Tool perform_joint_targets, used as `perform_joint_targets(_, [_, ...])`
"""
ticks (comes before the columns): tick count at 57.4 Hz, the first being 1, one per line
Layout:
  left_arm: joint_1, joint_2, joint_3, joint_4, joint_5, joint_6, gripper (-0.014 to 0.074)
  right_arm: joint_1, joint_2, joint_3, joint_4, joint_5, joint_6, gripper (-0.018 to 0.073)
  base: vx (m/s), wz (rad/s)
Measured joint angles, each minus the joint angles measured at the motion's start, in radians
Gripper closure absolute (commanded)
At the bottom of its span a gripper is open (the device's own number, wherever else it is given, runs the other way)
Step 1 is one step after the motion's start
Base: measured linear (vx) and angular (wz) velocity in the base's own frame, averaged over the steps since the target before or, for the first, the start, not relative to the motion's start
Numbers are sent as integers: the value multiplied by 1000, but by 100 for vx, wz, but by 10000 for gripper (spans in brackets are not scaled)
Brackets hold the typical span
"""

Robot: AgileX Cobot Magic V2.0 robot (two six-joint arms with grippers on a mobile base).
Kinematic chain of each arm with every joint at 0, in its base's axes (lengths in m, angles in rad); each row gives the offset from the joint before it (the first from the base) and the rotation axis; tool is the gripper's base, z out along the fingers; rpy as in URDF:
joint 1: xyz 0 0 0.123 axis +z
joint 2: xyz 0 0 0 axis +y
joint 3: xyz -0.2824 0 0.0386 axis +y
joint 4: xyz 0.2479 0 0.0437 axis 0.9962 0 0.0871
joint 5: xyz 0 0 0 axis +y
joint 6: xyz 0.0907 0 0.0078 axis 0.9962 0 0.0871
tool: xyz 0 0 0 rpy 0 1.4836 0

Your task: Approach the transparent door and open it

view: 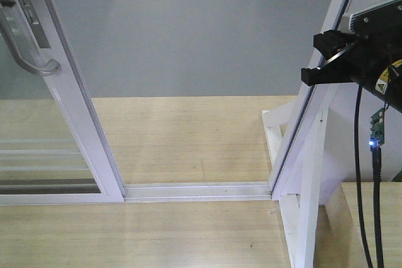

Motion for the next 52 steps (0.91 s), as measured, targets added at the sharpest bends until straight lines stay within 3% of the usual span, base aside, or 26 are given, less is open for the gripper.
perform_joint_targets(21, [0,-375,451,7,-199,-13,599,0,-247,0,-2,241,12,562,0,0])
perform_joint_targets(37, [0,-632,662,8,-211,-35,599,0,-463,9,-12,400,12,562,0,0])
perform_joint_targets(52, [-16,-803,784,8,-182,-54,599,0,-655,193,-13,426,14,562,0,0])
